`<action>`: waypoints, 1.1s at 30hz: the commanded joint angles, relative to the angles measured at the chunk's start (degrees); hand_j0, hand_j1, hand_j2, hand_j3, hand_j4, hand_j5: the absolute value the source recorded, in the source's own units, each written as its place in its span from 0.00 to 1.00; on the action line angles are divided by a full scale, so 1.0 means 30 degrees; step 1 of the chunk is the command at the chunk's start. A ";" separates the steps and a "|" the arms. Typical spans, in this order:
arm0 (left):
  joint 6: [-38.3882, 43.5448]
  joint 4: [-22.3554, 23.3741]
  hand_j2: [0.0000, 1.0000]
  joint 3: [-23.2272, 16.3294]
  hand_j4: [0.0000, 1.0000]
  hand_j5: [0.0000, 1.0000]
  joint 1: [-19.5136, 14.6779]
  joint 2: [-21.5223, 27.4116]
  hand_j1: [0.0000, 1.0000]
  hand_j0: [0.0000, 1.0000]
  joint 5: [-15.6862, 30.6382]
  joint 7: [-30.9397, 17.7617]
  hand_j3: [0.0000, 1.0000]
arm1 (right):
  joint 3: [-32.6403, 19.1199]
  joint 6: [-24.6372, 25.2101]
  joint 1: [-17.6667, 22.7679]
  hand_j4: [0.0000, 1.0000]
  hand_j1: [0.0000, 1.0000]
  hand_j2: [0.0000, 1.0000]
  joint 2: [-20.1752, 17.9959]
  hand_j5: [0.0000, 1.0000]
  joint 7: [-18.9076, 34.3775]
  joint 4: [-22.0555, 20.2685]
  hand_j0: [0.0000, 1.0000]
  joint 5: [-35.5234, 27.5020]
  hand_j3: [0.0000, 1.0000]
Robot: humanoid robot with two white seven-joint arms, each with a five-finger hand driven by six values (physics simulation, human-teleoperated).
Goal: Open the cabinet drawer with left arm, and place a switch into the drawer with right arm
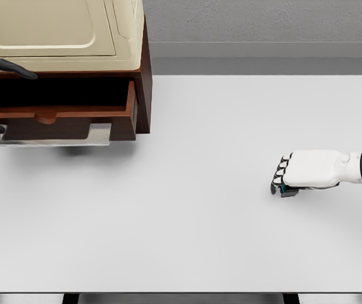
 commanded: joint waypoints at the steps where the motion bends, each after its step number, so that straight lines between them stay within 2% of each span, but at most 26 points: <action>1: 0.0552 -0.0064 0.85 0.0152 0.85 0.85 0.0000 -0.0089 0.85 0.85 0.0219 0.0006 0.85 | 0.0014 0.0042 0.0000 0.56 0.56 0.56 -0.0022 0.56 -0.0004 -0.0001 0.56 -0.0069 0.56; 3: 0.0552 -0.0064 0.86 0.0152 0.86 0.86 0.0000 -0.0059 0.86 0.86 0.0190 0.0006 0.86 | 0.0014 0.0042 -0.0029 0.46 0.46 0.46 -0.0022 0.46 -0.0004 -0.0001 0.46 -0.0098 0.46; 9: 0.0552 -0.0064 0.87 0.0152 0.87 0.87 0.0000 -0.0060 0.87 0.87 0.0219 0.0006 0.87 | -0.0015 0.0042 -0.0059 0.44 0.44 0.44 -0.0022 0.44 -0.0004 -0.0001 0.44 -0.0157 0.44; 18: 0.0464 -0.0064 0.88 0.0152 0.88 0.88 0.0000 -0.0030 0.88 0.88 0.0278 0.0006 0.88 | -0.0162 0.0042 -0.0879 0.44 0.44 0.44 0.0066 0.44 -0.0004 0.0146 0.44 -0.0948 0.44; 33: 0.0288 0.0346 0.90 0.0064 0.90 0.90 0.0000 0.0380 0.90 0.90 0.0278 0.0006 0.90 | -0.0132 0.0042 -0.2783 0.44 0.44 0.44 0.1384 0.44 -0.0004 0.0849 0.44 -0.1182 0.44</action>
